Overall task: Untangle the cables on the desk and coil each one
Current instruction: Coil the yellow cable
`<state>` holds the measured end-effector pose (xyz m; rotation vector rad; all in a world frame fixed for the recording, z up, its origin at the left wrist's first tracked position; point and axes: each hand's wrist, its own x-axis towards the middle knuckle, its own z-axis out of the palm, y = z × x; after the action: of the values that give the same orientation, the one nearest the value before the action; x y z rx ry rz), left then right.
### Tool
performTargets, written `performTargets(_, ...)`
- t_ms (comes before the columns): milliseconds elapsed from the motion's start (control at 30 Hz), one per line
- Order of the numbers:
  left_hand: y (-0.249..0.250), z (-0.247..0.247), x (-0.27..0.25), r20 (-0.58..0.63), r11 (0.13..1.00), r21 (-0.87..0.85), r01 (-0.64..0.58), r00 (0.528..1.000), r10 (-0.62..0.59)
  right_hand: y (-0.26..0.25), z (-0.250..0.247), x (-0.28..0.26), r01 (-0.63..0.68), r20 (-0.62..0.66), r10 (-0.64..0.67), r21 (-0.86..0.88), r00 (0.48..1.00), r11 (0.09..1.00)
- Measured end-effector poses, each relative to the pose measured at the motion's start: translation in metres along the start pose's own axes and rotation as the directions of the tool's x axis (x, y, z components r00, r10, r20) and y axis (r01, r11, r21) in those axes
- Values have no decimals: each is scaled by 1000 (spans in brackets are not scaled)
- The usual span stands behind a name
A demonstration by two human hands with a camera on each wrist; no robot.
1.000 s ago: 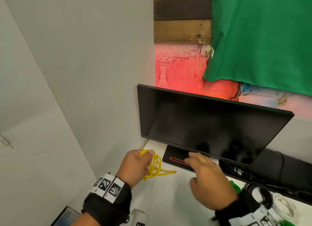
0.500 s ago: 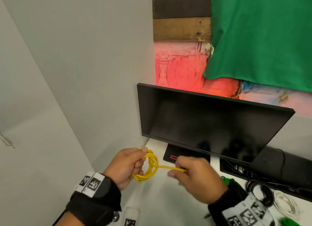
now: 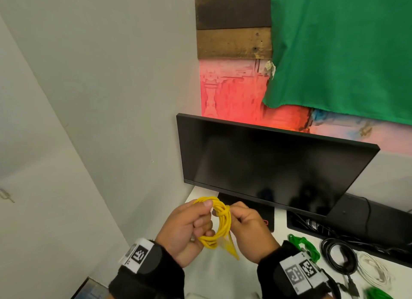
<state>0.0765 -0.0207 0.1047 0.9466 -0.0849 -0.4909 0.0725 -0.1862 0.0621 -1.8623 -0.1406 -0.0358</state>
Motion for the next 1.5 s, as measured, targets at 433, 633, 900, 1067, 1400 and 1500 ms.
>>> performTargets(433, -6, -12, 11, -176, 816, 578, 0, 976, 125, -4, 1, 9, -58, -71, 72, 184, 995, 981)
performTargets(633, -4, -10, 6, -133, 823, 559, 99, 991, -28, 4, -3, 9, -173, 54, 164, 264, 985, 949)
performTargets(900, -2, -26, 15, -250, 684, 728, 55, 950, 190, 3, -25, 15, -138, -236, 161, 112, 958, 984)
performTargets(1067, -3, -29, 21, -322, 685, 729, 25, 895, 310, -33, -20, -5, 282, -383, -356, -238, 852, 929)
performTargets(1400, -9, -19, 17, -269, 779, 625, -46, 924, 271, -27, 12, -6, -17, 102, 51, -310, 993, 951)
performTargets(1500, -13, -19, 16, -231, 743, 667, -54, 934, 274, -23, 15, -4, -98, 37, 116, -329, 993, 939)
